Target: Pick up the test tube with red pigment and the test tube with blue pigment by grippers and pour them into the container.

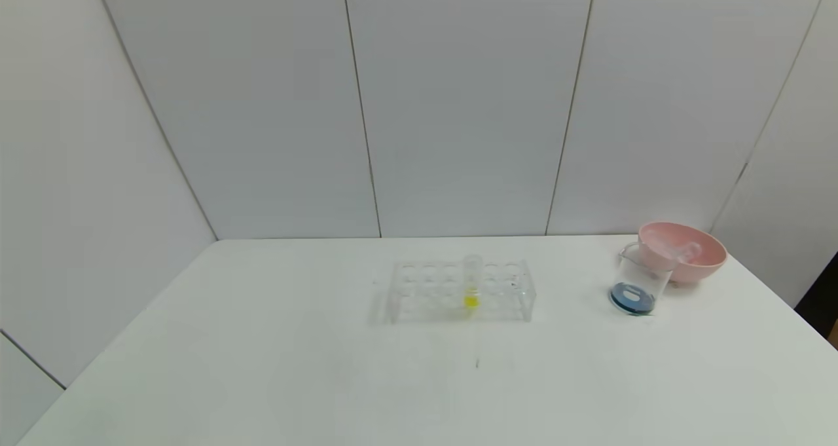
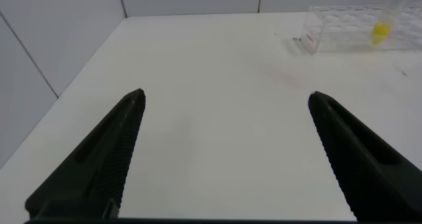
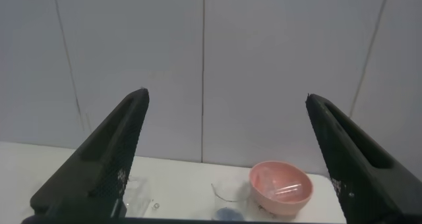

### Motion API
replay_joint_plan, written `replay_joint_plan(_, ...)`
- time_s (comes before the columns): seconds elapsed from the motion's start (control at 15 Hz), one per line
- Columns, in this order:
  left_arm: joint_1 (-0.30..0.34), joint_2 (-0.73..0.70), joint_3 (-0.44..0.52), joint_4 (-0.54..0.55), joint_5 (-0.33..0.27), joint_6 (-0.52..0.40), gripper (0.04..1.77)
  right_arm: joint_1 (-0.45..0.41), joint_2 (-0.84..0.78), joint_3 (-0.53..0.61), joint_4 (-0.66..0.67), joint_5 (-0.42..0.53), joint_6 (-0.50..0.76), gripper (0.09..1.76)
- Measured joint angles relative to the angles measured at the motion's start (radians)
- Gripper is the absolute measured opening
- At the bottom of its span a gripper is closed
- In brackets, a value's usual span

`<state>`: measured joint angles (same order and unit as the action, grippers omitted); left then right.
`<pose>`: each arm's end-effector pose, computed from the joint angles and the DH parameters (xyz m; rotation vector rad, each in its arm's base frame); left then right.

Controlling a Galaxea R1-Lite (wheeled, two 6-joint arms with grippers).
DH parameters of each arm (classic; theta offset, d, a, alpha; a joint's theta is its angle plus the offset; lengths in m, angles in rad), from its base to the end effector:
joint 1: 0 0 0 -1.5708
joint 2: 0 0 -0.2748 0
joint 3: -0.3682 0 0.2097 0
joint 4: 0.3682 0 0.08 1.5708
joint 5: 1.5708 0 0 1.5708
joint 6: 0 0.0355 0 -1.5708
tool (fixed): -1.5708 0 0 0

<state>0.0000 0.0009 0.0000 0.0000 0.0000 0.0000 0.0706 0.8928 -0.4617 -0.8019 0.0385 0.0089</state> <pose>0.0364 0.0000 0.0754 0.0000 0.0009 0.0000 0.1441 0.0116 0.2427 0.0147 -0.3705 0.1095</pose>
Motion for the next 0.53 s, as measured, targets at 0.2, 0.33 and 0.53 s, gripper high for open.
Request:
replay_joint_plan(0.2,0.000,0.000,0.000,0.000,0.000,0.000,1.76,-0.018,-0.193,0.110,0.017,-0.013,-0.054,1.70)
replay_joint_plan(0.33,0.000,0.000,0.000,0.000,0.000,0.000,1.76,-0.023,-0.331,0.157,0.090,-0.045,-0.070,1.70)
replay_joint_plan(0.53,0.000,0.000,0.000,0.000,0.000,0.000,1.76,-0.040,-0.565,0.182,0.316,-0.070,-0.078,1.70)
